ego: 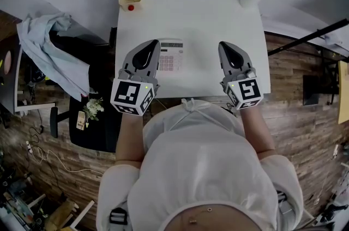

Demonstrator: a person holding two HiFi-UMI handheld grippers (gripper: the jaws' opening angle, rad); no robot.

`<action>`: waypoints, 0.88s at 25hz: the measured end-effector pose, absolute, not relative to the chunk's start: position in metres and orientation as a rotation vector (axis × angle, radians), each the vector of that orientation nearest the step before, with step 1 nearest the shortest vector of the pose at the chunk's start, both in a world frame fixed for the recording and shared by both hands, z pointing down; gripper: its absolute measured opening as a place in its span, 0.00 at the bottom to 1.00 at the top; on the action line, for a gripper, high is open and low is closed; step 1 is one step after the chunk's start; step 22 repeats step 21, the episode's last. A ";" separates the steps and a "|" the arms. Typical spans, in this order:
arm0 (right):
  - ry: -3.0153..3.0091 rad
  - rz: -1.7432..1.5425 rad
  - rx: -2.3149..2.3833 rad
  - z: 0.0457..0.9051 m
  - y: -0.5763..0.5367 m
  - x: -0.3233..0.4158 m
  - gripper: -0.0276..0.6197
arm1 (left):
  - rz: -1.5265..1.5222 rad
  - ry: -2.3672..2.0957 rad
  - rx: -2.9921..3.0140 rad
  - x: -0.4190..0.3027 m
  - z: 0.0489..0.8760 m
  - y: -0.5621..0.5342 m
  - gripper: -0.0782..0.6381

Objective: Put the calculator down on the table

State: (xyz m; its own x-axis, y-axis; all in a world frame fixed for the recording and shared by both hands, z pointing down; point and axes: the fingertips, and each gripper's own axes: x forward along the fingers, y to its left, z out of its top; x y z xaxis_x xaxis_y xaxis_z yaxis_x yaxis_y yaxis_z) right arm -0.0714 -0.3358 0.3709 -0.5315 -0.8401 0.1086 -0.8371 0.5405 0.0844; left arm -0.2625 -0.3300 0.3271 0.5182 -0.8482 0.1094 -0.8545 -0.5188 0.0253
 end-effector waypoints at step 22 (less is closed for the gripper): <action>-2.606 -0.028 1.488 0.374 -0.339 -0.069 0.05 | 0.146 -1.487 2.664 -0.251 0.331 -0.327 0.14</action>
